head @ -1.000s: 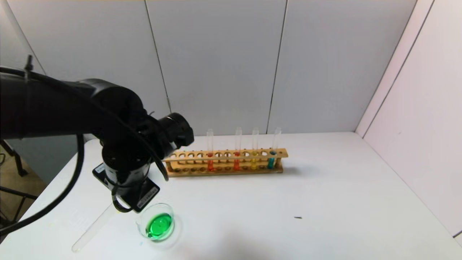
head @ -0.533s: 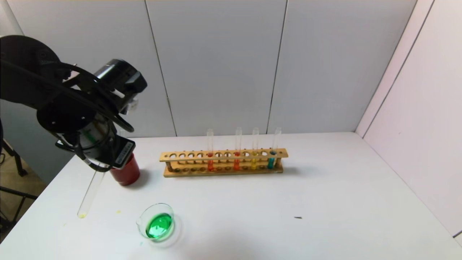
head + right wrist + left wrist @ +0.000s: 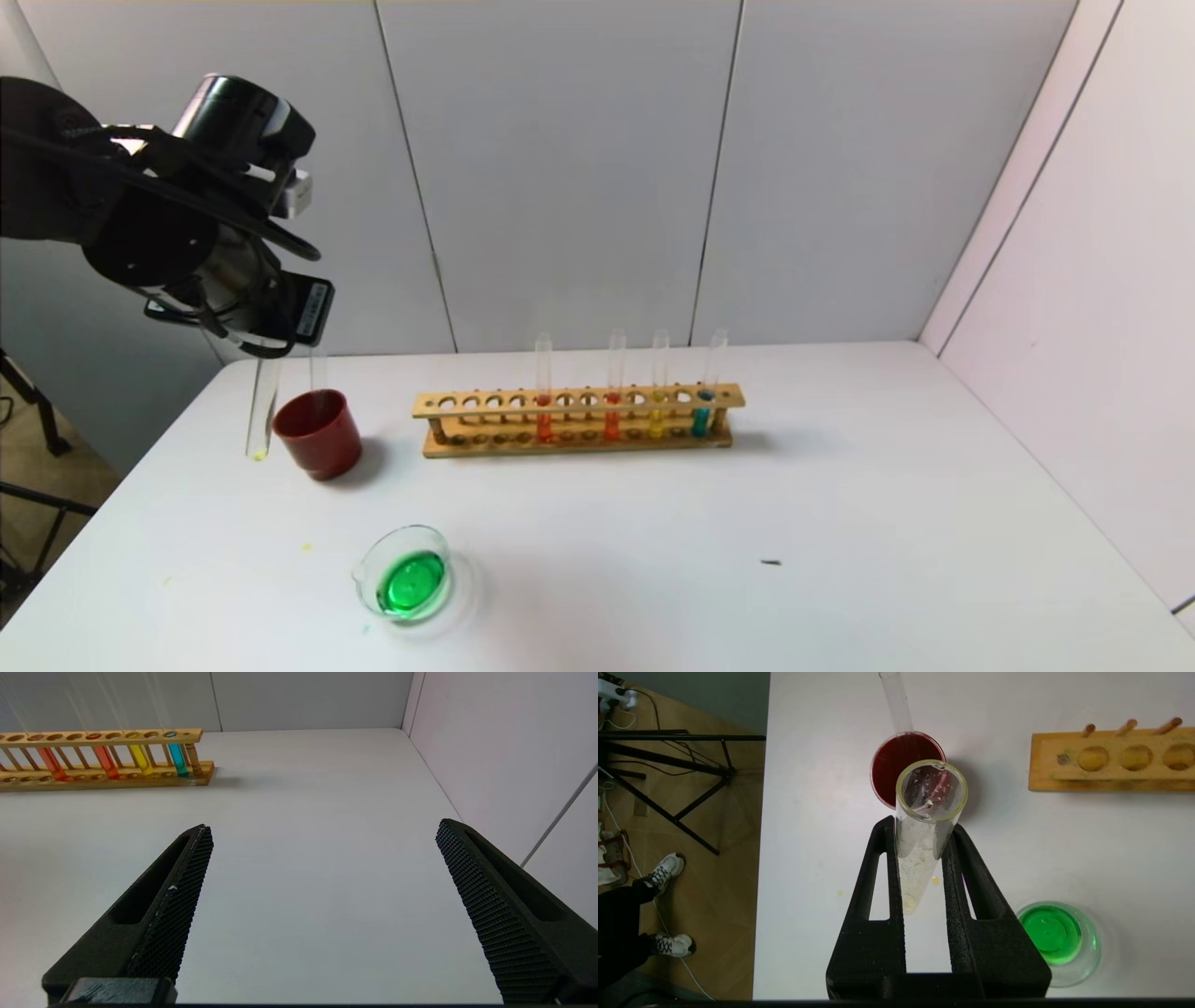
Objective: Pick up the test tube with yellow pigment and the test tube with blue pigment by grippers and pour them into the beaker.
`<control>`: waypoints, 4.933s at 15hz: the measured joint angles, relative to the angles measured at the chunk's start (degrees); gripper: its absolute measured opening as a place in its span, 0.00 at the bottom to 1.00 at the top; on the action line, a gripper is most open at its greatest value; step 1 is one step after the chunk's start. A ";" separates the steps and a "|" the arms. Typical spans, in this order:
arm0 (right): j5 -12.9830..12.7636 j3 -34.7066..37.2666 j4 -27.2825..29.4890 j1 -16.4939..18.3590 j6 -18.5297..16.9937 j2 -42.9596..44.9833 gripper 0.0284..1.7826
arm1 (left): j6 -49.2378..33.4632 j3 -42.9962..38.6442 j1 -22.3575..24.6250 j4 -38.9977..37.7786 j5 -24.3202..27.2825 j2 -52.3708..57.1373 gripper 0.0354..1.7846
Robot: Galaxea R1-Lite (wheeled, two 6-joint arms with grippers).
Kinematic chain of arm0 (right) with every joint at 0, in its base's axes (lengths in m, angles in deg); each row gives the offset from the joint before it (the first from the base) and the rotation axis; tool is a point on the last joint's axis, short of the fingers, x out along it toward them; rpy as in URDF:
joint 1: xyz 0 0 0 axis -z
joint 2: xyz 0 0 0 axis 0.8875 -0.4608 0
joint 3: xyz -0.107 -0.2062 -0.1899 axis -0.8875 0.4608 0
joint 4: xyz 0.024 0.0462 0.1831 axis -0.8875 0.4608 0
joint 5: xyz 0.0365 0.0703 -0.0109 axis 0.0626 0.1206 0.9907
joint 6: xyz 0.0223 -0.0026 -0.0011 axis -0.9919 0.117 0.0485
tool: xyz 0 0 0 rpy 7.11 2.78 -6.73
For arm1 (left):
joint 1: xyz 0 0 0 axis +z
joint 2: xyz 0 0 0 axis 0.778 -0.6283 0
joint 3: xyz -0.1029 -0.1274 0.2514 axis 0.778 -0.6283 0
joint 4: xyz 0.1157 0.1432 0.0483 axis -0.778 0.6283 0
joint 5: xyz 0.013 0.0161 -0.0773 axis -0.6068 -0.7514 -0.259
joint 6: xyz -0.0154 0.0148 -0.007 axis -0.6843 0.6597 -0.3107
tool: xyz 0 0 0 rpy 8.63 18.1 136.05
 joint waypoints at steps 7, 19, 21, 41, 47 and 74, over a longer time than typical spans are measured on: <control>0.01 0.00 -0.02 0.02 0.00 0.00 0.98 | 0.91 2.56 3.74 -9.34 1.35 -6.78 0.15; 0.01 0.00 0.00 0.02 0.00 0.00 0.98 | 0.89 6.97 7.44 -13.42 5.21 -14.38 0.15; 0.01 0.00 -0.02 0.05 0.00 0.00 0.98 | 0.91 6.36 7.56 -15.26 5.73 -15.36 0.15; 0.00 0.00 -0.02 0.02 0.00 0.00 0.98 | 1.52 -13.15 8.91 -31.34 6.84 -13.68 0.26; 0.01 0.00 -0.02 0.00 0.00 0.00 0.98 | 1.44 -16.40 8.94 -31.44 7.25 -10.91 0.79; 0.01 0.00 -0.02 0.05 0.00 0.00 0.98 | 6.14 -59.36 14.36 0.33 17.42 84.68 0.98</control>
